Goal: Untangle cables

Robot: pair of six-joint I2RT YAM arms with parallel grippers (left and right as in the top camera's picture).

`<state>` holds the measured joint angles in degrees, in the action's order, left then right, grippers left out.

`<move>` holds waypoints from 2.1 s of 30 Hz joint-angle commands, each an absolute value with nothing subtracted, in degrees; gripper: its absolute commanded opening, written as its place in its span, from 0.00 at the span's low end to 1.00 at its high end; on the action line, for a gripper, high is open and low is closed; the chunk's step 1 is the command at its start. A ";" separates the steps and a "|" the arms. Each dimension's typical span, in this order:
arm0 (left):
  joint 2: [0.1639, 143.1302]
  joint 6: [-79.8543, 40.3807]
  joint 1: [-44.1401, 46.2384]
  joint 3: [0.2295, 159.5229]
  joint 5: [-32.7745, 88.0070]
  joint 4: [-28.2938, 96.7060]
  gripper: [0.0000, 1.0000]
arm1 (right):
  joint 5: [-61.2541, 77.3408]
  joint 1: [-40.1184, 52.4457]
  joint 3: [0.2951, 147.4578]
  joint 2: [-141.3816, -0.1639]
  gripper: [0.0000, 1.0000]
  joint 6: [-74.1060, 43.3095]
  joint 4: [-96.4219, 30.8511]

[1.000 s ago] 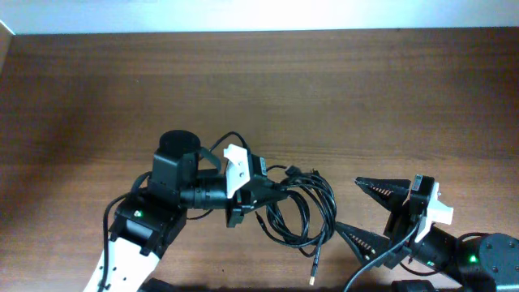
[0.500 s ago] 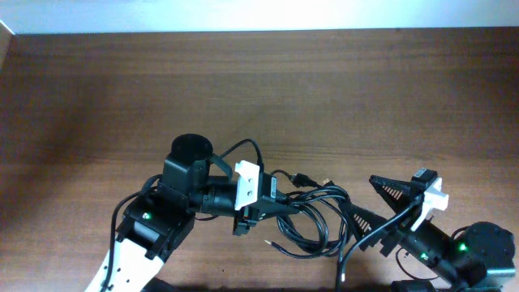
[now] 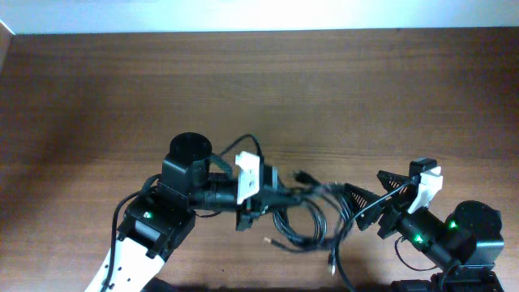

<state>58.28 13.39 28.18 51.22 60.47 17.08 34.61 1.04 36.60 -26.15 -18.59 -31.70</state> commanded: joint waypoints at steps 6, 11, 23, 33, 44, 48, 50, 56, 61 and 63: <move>57.69 -2.24 28.34 52.34 35.07 17.12 0.00 | 44.86 0.69 37.04 -26.15 0.99 -13.69 -28.53; 57.69 -3.88 28.34 52.34 42.61 11.03 0.00 | 47.75 0.69 37.04 -26.15 0.99 -9.39 -28.73; 57.87 -3.90 28.34 52.34 46.74 9.45 0.00 | 47.57 0.69 37.04 -26.15 0.31 -9.39 -28.51; 58.61 -4.97 28.36 52.34 48.62 9.43 0.00 | 47.64 0.69 37.04 -26.15 0.84 -9.43 -28.53; 58.72 -6.85 28.40 52.34 51.27 8.16 0.00 | 47.64 0.69 37.04 -26.15 0.44 -9.39 -28.49; 61.60 -6.85 28.40 52.34 51.27 8.16 0.00 | 47.66 0.69 37.04 -26.15 0.04 -9.19 -28.49; 64.40 -6.85 28.40 52.34 51.27 8.12 0.00 | 47.66 0.69 37.04 -26.15 0.04 -9.19 -28.51; 66.43 -23.16 28.38 52.34 31.48 11.44 0.00 | 47.66 0.69 37.04 -26.15 0.04 -9.19 -28.51; 66.41 -31.68 28.38 52.34 22.33 17.23 0.00 | 43.24 0.67 37.04 -26.15 0.04 -11.86 -28.93; 66.41 -25.43 28.38 52.34 29.04 15.07 0.00 | 38.68 0.69 37.04 -26.15 0.04 -14.22 -30.30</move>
<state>66.24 -29.87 28.60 51.31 25.91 17.32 42.65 1.04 36.58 -26.30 -12.29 -30.13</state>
